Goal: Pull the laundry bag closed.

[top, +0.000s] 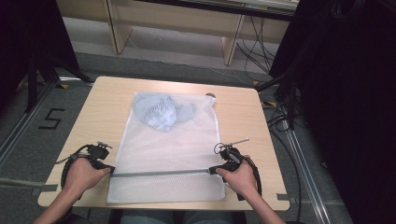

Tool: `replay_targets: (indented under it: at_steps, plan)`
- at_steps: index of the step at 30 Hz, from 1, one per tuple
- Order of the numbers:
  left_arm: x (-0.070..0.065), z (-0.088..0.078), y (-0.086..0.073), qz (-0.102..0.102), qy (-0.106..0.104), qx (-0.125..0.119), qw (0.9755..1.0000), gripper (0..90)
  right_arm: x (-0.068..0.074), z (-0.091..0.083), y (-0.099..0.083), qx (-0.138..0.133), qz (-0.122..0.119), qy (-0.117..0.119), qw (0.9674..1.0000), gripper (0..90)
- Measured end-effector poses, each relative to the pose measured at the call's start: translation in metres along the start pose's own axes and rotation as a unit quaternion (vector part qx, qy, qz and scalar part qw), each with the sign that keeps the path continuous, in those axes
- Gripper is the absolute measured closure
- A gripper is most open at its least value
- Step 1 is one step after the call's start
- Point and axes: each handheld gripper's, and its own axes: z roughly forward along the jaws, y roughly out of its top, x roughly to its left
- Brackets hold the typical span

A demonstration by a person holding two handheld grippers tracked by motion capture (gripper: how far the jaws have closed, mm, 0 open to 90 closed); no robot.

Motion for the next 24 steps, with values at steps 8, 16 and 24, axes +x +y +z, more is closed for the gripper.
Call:
replay_targets:
  at_steps: [8,16,24]
  plan:
    - [0.0003,-0.0002,-0.0001,0.001,0.000,0.000,1.0000,90.0,-0.0028,-0.0013,-0.0004,0.001,0.007,-0.007,1.0000,87.0]
    - [-0.0003,0.0004,0.0000,-0.002,0.001,-0.002,1.0000,90.0,-0.0092,-0.0029,-0.0027,0.005,0.004,-0.007,0.9999,87.0]
    - [0.0006,-0.0003,0.0000,0.003,0.000,0.002,1.0000,90.0,-0.0111,-0.0036,-0.0034,0.002,0.013,-0.001,0.9999,87.0]
